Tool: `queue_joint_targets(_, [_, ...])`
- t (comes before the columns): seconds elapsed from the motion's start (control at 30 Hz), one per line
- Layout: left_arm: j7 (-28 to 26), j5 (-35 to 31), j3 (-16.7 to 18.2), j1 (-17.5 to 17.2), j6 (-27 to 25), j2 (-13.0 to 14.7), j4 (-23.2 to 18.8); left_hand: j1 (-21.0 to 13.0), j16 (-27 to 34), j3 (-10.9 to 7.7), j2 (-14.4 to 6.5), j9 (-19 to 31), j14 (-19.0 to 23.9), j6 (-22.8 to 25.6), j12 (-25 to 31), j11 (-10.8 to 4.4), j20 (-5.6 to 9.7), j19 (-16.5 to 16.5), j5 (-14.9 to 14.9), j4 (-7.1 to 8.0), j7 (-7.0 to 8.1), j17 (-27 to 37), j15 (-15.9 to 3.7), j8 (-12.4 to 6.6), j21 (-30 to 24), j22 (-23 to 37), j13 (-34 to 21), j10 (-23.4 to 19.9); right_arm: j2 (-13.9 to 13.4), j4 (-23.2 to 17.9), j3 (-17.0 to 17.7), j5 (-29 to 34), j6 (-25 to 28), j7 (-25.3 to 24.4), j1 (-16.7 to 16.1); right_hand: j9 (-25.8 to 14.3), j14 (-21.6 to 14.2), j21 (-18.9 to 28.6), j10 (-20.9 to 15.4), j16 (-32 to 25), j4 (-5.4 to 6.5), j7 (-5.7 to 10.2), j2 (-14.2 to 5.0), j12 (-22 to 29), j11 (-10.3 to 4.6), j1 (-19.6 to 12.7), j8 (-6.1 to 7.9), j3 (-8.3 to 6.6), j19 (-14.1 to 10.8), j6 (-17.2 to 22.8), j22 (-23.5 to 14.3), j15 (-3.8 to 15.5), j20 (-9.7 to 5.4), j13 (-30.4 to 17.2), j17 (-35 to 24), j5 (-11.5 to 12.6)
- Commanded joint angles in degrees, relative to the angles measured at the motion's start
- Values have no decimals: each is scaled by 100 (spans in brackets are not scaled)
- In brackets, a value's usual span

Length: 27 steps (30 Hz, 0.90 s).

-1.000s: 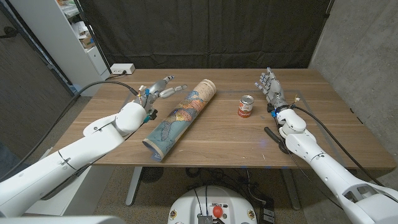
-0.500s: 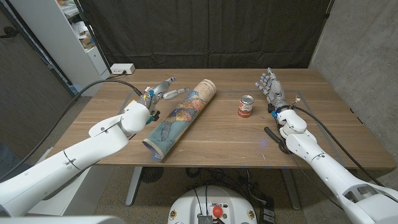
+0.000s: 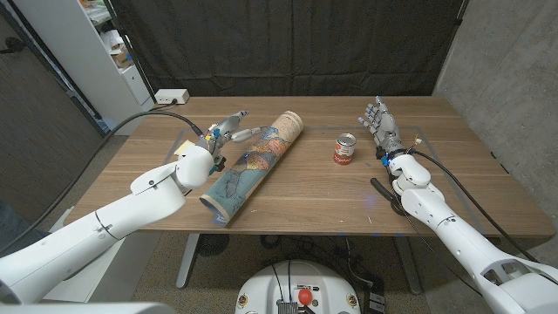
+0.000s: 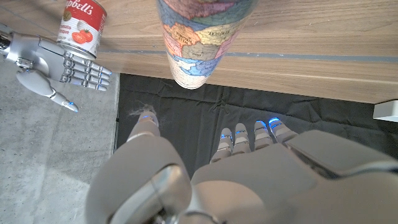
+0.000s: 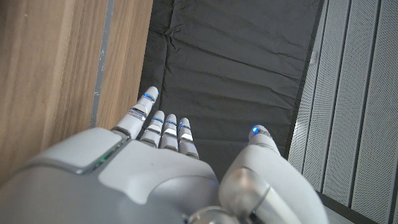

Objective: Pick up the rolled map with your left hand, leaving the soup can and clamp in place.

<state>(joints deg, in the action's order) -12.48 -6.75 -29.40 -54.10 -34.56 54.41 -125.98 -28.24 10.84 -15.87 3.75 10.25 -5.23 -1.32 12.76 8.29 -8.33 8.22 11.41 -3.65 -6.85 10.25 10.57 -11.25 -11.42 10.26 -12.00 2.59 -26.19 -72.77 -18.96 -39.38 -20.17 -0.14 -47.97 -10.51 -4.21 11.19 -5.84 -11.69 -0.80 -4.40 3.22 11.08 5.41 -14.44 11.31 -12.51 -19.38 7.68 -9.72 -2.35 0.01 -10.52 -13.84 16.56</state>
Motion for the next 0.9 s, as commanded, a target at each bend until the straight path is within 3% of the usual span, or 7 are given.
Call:
queue_joint_targets(0.03, [107,-467,-323,181,-357,-24,-65,-55,32,-11,-3,25,10,59,38,25,-50,-26,-38,-52,-33,29,53,-13,-27,16,-13,-7,8,23,15,-28,-19,14,-7,-31,-46,-7,-72,-58,17,-21,-54,30,-6,2,31,17,-20,58,-22,14,8,-27,-18,52])
queue_joint_targets(0.9, [599,-1328,-876,502,-918,-78,-134,-68,36,-4,-21,26,51,116,50,52,3,-35,-35,-80,-33,29,37,-18,-24,17,-12,-41,23,42,25,-45,-39,16,-19,-31,-53,-14,-75,-57,12,-20,-64,23,-3,7,26,30,2,72,-22,14,11,-28,-5,57])
